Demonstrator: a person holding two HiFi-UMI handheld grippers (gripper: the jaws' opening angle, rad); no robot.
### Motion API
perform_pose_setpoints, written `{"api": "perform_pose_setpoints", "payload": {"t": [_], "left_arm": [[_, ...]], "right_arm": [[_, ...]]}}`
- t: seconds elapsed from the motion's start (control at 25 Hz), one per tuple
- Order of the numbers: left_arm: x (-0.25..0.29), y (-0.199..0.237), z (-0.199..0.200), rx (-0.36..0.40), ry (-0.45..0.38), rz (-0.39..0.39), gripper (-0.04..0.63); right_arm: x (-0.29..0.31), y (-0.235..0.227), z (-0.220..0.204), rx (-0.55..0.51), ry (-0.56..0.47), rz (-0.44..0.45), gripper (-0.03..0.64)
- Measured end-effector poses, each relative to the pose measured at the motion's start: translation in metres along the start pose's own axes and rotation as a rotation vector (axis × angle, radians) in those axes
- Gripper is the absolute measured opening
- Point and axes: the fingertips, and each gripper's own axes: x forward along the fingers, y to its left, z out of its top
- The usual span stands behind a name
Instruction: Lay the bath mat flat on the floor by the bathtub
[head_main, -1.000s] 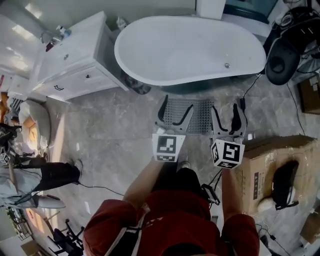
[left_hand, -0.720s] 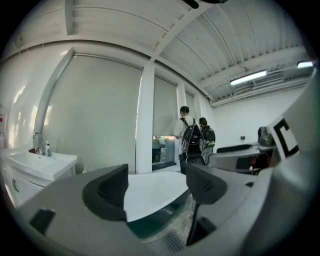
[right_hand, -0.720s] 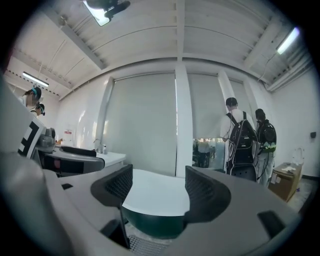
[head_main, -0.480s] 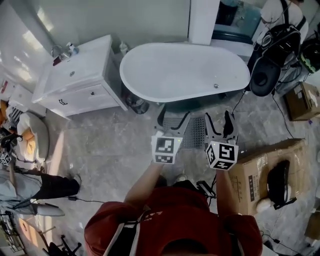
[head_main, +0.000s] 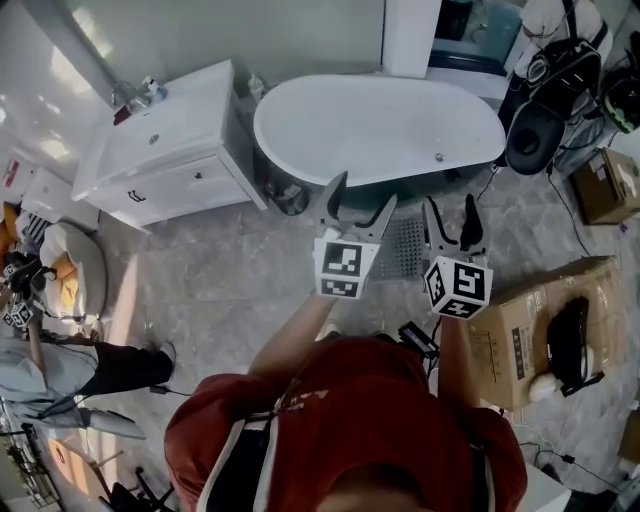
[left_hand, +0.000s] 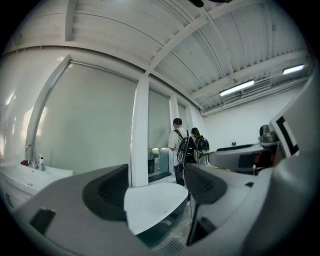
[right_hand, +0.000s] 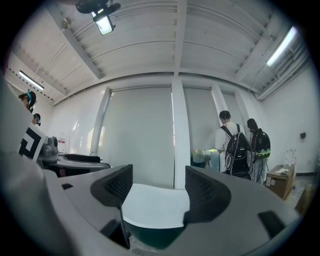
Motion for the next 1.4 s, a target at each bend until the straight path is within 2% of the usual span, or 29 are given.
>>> {"api": "perform_pose_setpoints", "payload": {"t": [0.44,0.68,0.92,1.2,1.4], "left_arm": [[-0.011,0.017,-0.003,-0.013,0.016,0.009,0.347],[-0.005,0.010,-0.002,0.028,0.011,-0.042,0.341],[0.000,0.012,-0.001,0.020,0.004,-0.029,0.225],[0.003,0.017,0.002,0.015,-0.010,-0.007,0.096],[0.004,0.014,0.001,0.013,-0.026,-0.033,0.018]], "right_arm": [[0.002,0.023,0.009,-0.026,-0.044,0.002,0.316],[0.010,0.026,-0.002,-0.059,0.008,0.021,0.294],[0.016,0.027,-0.010,-0.073,0.039,0.043,0.222],[0.025,0.036,-0.012,-0.073,0.041,0.090,0.056],[0.031,0.037,-0.018,-0.053,0.055,0.095,0.012]]}}
